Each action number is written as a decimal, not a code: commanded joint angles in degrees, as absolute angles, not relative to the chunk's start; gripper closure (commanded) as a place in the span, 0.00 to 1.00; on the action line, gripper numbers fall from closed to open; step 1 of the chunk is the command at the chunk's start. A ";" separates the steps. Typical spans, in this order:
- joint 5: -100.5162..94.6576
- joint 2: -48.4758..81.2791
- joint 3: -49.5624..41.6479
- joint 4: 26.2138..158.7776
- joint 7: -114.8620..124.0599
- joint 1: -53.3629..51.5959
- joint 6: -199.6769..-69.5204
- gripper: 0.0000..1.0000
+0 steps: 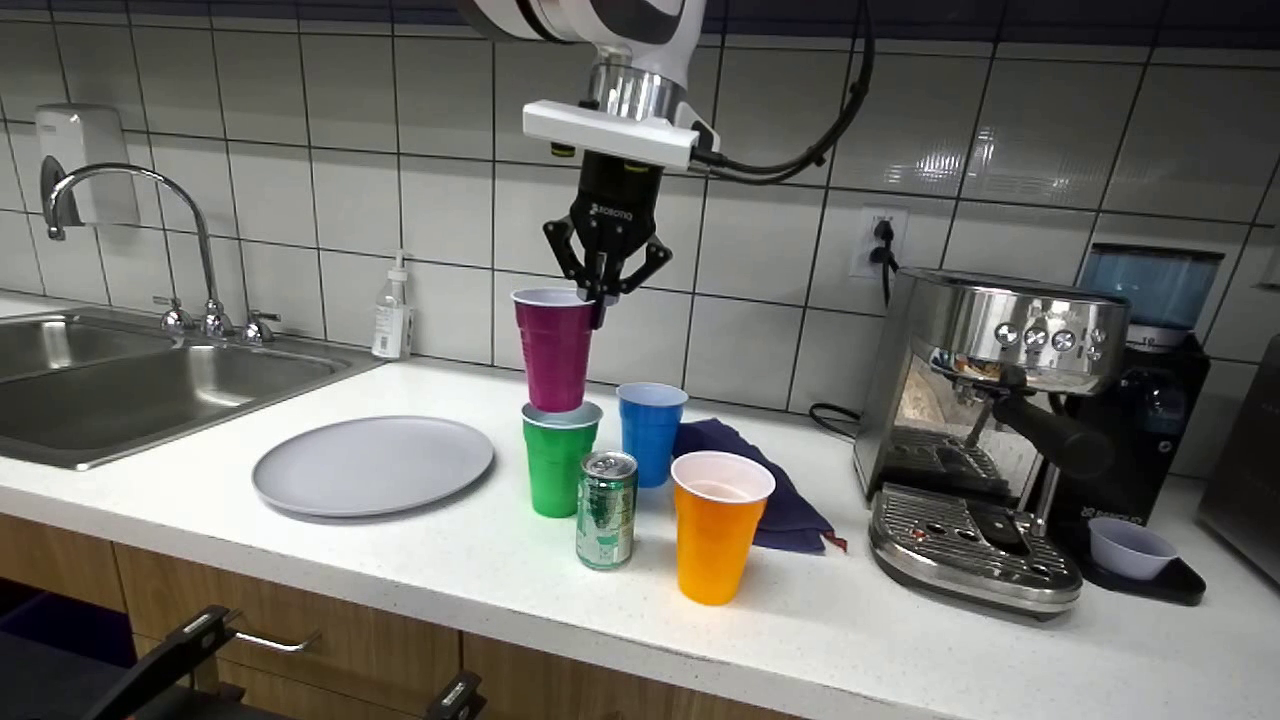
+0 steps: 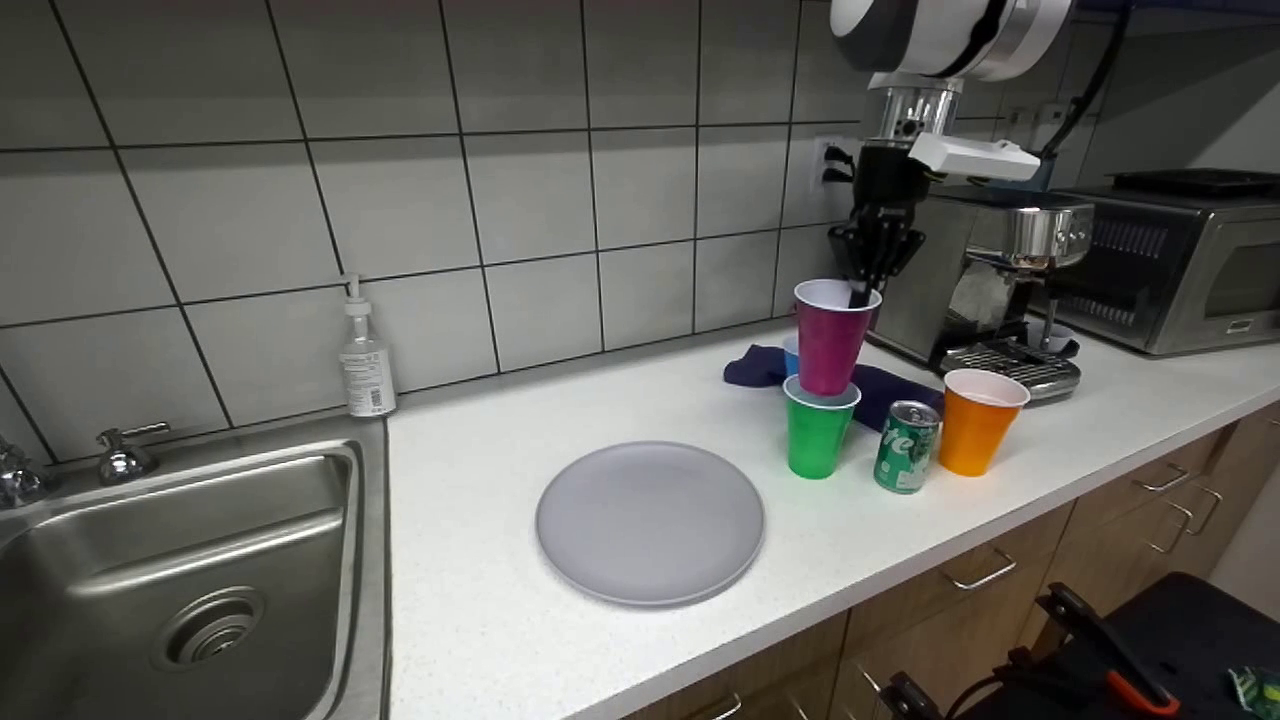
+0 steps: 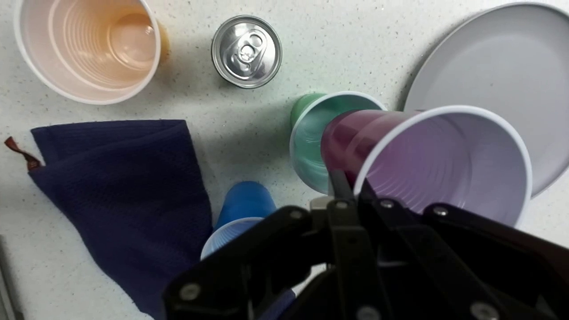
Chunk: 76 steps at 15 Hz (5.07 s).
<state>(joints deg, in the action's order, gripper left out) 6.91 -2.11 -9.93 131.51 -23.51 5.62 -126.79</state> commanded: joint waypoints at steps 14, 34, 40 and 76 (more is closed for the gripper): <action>6.51 2.87 -9.28 128.63 -22.32 6.96 -127.08 0.99; 7.79 8.70 -8.09 128.18 -21.88 7.53 -131.50 0.99; 7.96 9.90 -7.70 128.49 -21.29 7.58 -132.74 0.99; 8.11 8.87 -7.06 131.04 -19.57 7.60 -136.27 0.00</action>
<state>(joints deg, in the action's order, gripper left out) 7.58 10.27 -8.12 129.55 -21.72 6.43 -133.81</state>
